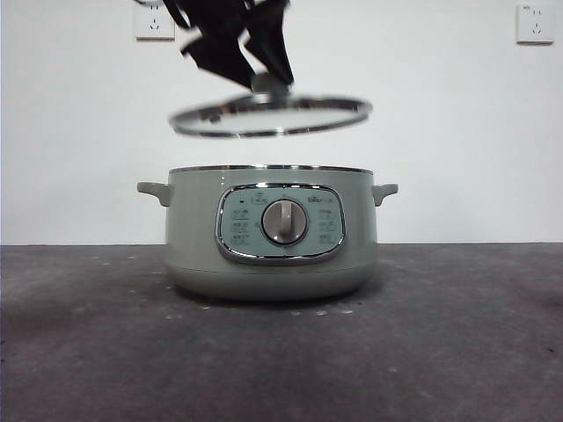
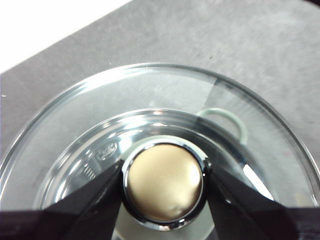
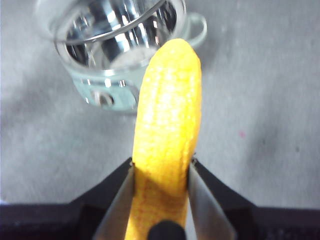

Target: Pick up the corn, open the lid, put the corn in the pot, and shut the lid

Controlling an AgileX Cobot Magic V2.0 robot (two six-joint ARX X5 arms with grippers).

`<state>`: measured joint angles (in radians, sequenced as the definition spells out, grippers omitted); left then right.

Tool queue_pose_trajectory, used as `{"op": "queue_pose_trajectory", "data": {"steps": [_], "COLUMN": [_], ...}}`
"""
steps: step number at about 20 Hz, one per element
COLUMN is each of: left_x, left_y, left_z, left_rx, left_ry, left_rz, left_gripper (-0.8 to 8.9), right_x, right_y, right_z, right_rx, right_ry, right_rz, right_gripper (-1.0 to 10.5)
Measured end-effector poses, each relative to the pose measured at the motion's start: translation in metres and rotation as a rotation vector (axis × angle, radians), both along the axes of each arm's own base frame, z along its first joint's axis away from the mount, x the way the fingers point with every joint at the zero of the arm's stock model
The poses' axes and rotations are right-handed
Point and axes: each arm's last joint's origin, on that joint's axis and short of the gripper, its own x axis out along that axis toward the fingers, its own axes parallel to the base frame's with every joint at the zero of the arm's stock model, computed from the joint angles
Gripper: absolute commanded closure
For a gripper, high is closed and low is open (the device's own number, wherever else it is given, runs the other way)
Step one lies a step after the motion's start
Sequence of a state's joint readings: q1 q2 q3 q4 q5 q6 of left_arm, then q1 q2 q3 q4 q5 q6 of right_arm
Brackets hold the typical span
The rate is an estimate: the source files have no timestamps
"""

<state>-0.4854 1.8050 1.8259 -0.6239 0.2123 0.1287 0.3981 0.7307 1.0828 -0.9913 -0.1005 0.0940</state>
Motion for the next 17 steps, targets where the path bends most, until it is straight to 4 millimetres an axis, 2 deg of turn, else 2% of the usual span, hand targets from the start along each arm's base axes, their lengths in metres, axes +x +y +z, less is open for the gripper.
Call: {"op": "queue_pose_trajectory", "data": {"steps": [2, 5, 7, 9, 13, 17], "left_x": [-0.017, -0.045, -0.066, -0.086, -0.119, -0.166], "left_y": [0.016, 0.046, 0.067, 0.086, 0.115, 0.139], "left_z": [0.027, 0.068, 0.087, 0.096, 0.092, 0.064], "left_rx": [-0.044, -0.101, -0.104, -0.078, -0.072, -0.063], "left_ry": [-0.039, -0.132, -0.148, -0.130, -0.141, -0.127], "left_rz": [0.026, 0.072, 0.105, 0.131, 0.179, 0.223], "left_gripper": [8.21, 8.21, 8.21, 8.20, 8.20, 8.20], "right_x": [0.009, 0.033, 0.056, 0.079, 0.134, 0.196], "right_y": [0.004, 0.016, 0.027, 0.038, 0.063, 0.099], "right_z": [0.001, 0.002, -0.001, -0.001, 0.014, 0.018], "right_rx": [0.014, 0.060, 0.087, 0.104, 0.119, 0.115], "right_ry": [-0.020, -0.041, -0.046, -0.031, 0.001, 0.041], "right_rz": [0.006, 0.057, 0.092, 0.121, 0.166, 0.214], "right_gripper": [9.6, 9.6, 9.6, 9.6, 9.6, 9.6]}}
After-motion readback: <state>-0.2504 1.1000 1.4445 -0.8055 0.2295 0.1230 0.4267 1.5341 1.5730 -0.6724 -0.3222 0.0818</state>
